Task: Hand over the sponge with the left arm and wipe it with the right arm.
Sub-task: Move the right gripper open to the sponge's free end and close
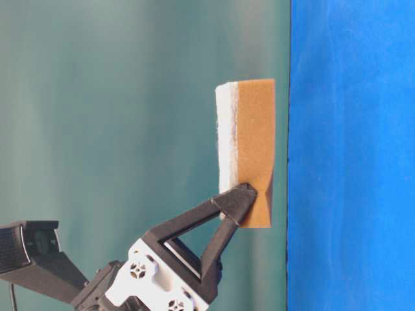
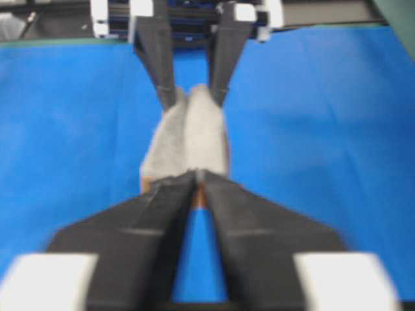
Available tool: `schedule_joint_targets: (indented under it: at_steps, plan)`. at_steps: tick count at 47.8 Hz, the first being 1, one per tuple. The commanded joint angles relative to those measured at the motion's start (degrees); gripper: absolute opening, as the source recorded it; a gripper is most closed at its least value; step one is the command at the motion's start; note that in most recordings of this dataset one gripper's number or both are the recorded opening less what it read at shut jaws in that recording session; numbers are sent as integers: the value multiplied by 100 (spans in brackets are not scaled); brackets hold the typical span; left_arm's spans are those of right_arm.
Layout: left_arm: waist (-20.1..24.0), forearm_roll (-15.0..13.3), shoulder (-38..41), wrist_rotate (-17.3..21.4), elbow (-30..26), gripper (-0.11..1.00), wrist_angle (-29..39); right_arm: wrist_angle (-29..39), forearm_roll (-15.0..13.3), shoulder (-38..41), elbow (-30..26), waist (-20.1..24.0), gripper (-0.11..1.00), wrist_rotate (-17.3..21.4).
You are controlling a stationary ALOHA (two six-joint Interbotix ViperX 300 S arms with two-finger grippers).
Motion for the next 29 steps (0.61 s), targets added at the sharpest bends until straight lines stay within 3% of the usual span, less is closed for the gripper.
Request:
schedule_joint_targets:
  at_steps: [1, 5, 8, 29]
  plan:
    - [26, -9, -105, 9, -70, 33, -26, -9, 26, 369, -396, 97, 44, 18]
    - [18, -9, -105, 9, -70, 33, -18, -26, 18, 791, -633, 105, 65, 53]
    - [18, 0, -97, 9, -70, 33, -26, -18, 18, 1134, -844, 105, 73, 53]
    - [18, 0, -44, 18, -88, 33, -35, 343, 26, 2347, -1749, 105, 74, 97]
